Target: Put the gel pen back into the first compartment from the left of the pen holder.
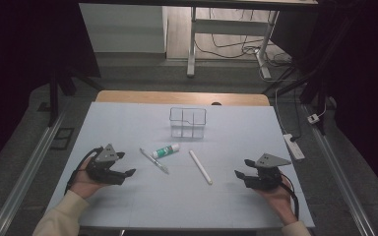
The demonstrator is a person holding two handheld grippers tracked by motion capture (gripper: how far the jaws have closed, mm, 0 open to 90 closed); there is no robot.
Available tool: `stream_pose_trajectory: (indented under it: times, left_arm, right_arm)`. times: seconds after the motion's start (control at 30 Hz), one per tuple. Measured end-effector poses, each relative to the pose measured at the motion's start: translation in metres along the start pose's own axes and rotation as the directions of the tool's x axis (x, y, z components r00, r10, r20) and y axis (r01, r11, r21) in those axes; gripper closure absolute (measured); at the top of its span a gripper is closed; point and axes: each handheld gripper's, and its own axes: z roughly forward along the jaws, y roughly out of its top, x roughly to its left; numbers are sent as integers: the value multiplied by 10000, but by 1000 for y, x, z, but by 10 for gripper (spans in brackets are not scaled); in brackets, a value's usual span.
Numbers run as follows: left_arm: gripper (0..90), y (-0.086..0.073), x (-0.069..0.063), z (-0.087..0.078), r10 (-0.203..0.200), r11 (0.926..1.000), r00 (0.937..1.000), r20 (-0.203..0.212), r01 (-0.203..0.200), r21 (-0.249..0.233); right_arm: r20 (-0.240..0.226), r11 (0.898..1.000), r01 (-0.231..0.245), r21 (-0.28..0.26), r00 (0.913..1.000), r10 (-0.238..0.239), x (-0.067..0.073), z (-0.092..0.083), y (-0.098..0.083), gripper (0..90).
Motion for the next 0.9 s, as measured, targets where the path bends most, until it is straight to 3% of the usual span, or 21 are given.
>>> stream_pose_trajectory:
  times: [0.27, 0.4, 0.6, 0.73, 0.9]
  left_arm:
    - [263, 22, 7, -1, 820, 9958, 9956, 448, -836, 364]
    - [263, 34, 17, 1, 976, 9938, 9924, 750, -1011, 454]
    - [268, 45, 27, 11, 1593, 9798, 9818, 1033, -1700, 1052]
    - [279, 49, 34, 20, 1808, 9733, 9756, 1242, -1956, 1199]
    - [258, 54, 42, 32, 2220, 9612, 9612, 1636, -2439, 1286]
  right_arm:
    - [-154, 10000, 18, 17, 9999, -18, 4, 0, 1, 390]
    - [-145, 9999, -74, -83, 9999, 73, 2, 0, 1, 390]
    - [-207, 10000, -87, 1, 9997, 87, -1, 4, 1, 391]
    - [-162, 10000, -18, 33, 9999, 18, 0, 4, 1, 390]
    - [-160, 9999, -97, 142, 9998, 100, 0, 4, -1, 387]
